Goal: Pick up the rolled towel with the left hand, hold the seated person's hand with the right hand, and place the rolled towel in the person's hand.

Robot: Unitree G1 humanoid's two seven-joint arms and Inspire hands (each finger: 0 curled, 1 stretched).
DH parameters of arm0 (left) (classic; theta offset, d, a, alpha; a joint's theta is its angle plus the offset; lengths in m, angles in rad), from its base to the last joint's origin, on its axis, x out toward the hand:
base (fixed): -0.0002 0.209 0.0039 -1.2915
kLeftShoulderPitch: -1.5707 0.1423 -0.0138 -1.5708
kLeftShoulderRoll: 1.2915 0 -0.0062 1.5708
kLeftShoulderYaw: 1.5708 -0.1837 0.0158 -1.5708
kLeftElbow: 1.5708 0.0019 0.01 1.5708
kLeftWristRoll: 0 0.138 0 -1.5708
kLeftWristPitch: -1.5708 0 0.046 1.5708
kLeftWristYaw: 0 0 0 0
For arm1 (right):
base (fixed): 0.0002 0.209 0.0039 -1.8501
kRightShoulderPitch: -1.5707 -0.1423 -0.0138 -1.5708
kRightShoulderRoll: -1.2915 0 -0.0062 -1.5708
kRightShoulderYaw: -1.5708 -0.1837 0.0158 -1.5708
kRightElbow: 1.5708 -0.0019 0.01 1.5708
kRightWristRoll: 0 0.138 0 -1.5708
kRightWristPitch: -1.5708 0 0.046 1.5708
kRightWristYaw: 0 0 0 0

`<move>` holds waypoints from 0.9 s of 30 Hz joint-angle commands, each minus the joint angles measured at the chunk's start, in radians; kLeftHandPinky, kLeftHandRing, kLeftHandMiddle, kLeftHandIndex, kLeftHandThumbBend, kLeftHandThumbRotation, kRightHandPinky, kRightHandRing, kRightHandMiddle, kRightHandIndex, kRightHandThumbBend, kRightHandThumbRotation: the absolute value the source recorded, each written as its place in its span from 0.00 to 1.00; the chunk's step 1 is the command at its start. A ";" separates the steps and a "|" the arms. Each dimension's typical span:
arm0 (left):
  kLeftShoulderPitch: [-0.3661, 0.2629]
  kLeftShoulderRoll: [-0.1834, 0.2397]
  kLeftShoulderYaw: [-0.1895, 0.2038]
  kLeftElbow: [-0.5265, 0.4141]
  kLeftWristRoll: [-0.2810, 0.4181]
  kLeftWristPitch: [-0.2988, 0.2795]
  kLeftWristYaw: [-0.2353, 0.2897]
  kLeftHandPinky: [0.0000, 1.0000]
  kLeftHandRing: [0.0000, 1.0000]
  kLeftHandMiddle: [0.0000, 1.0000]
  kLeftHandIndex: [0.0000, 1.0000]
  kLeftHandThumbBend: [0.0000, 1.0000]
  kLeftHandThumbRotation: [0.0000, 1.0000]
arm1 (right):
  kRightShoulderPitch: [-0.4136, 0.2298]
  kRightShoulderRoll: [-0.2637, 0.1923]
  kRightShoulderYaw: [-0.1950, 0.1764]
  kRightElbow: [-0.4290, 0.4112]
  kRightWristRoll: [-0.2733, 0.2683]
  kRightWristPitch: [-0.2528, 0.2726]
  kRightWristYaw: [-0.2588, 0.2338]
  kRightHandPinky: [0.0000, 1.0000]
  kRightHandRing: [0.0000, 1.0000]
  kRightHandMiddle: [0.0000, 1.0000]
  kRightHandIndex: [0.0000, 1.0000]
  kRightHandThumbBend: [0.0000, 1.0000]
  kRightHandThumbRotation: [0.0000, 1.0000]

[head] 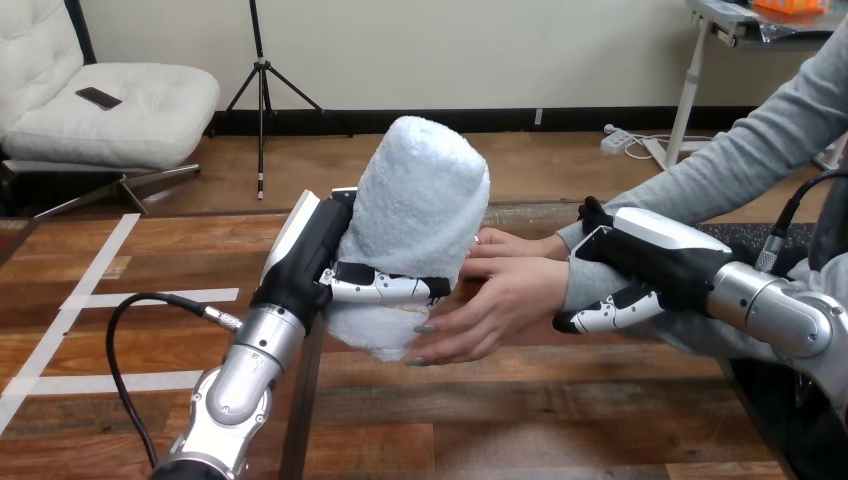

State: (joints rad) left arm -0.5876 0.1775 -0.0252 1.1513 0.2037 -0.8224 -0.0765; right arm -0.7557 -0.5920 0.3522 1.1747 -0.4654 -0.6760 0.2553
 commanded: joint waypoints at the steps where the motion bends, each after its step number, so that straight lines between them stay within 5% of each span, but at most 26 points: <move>1: -0.049 -0.013 0.006 -0.012 -0.013 -0.019 0.028 0.31 0.36 0.41 0.42 0.61 0.00 | -0.036 0.020 -0.031 -0.048 0.032 -0.022 0.002 0.30 0.33 0.38 0.40 0.61 0.36; 27: -0.054 -0.050 0.006 -0.001 -0.016 -0.028 0.048 0.32 0.37 0.41 0.42 0.59 0.00 | -0.034 0.028 -0.037 -0.071 0.045 0.002 0.027 0.29 0.33 0.38 0.40 0.62 0.36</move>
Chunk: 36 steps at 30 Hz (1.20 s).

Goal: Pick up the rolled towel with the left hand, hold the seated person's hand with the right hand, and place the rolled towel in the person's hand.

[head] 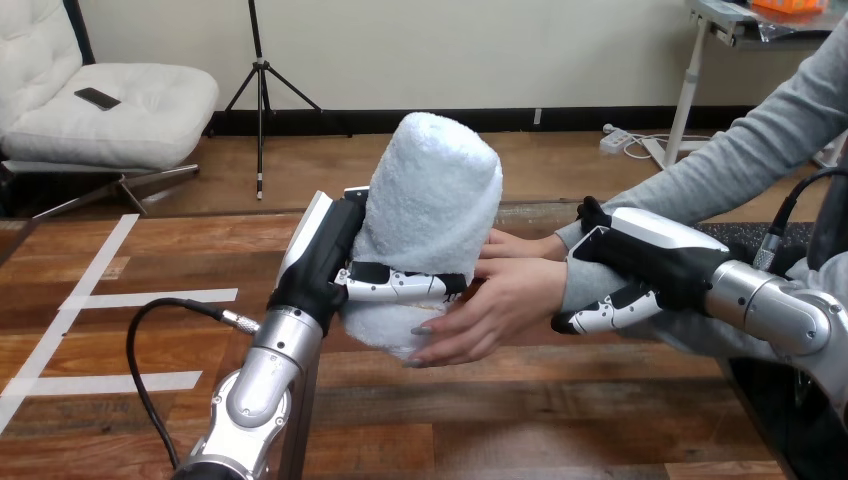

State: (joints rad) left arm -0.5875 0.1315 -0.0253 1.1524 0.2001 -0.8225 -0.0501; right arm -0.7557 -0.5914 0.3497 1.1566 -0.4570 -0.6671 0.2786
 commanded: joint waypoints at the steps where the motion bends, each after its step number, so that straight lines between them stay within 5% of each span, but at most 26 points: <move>1: -0.054 -0.005 0.006 -0.002 -0.011 -0.029 0.023 0.32 0.37 0.41 0.42 0.59 0.00 | -0.034 0.028 -0.035 -0.054 0.037 -0.006 0.004 0.29 0.33 0.38 0.40 0.62 0.36; 36: -0.077 -0.081 0.016 -0.006 -0.060 -0.019 0.011 0.30 0.34 0.40 0.42 0.59 0.00 | -0.034 0.037 -0.034 -0.068 0.045 0.015 0.019 0.30 0.33 0.39 0.41 0.62 0.38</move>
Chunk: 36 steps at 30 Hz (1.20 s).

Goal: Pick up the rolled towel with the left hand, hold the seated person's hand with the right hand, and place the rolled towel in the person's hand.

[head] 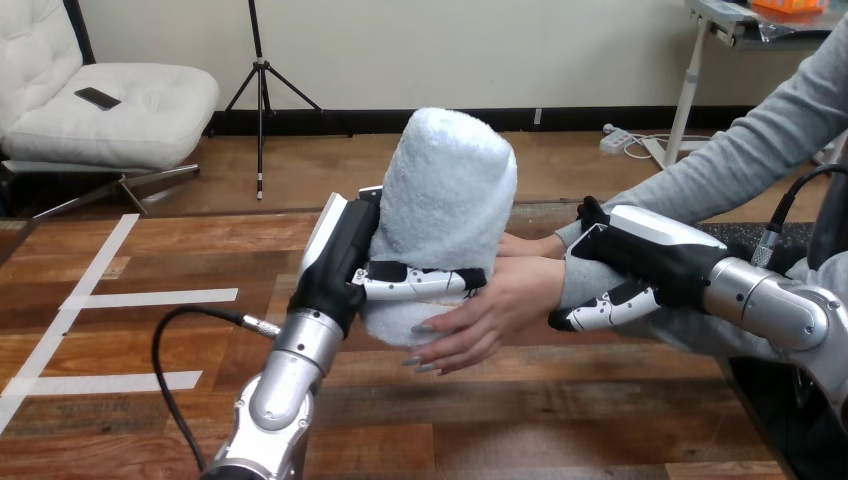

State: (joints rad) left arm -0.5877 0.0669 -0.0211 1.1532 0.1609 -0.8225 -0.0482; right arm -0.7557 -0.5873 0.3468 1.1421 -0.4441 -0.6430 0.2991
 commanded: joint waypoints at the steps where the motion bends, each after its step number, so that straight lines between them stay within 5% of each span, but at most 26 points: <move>1: -0.077 -0.019 0.009 -0.007 -0.017 -0.018 0.014 0.30 0.34 0.40 0.42 0.59 0.00 | -0.034 0.034 -0.032 -0.053 0.035 -0.006 0.001 0.30 0.33 0.39 0.41 0.63 0.38; 36: -0.115 -0.080 -0.002 0.015 -0.009 0.003 0.025 0.31 0.35 0.41 0.42 0.57 0.00 | -0.031 0.041 -0.027 -0.067 0.031 0.008 -0.008 0.29 0.33 0.38 0.41 0.62 0.37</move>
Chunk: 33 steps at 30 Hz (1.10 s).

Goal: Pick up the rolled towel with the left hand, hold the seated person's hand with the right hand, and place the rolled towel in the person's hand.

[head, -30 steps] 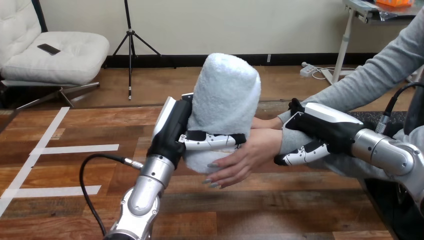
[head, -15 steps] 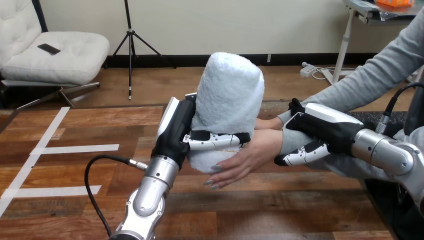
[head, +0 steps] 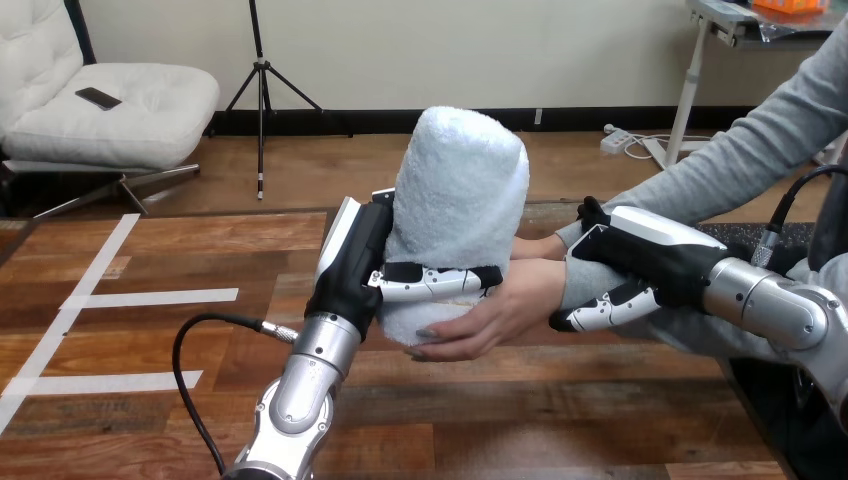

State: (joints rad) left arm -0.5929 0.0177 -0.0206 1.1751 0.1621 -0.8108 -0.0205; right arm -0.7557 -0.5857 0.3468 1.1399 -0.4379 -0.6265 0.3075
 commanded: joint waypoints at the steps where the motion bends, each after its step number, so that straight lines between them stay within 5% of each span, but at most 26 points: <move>1: -0.111 -0.033 -0.004 -0.006 -0.008 -0.007 -0.001 0.31 0.35 0.41 0.42 0.57 0.00 | -0.031 0.040 -0.028 -0.063 0.027 -0.009 -0.015 0.29 0.33 0.38 0.41 0.62 0.37; 33: -0.106 -0.078 -0.019 0.007 -0.002 0.017 -0.011 0.32 0.37 0.41 0.43 0.58 0.00 | -0.031 0.040 -0.029 -0.062 0.030 -0.008 -0.018 0.28 0.32 0.37 0.40 0.61 0.37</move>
State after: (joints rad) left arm -0.6054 -0.0148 -0.0201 1.1853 0.1549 -0.7847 -0.0247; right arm -0.7557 -0.5844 0.3468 1.1398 -0.4355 -0.6085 0.3072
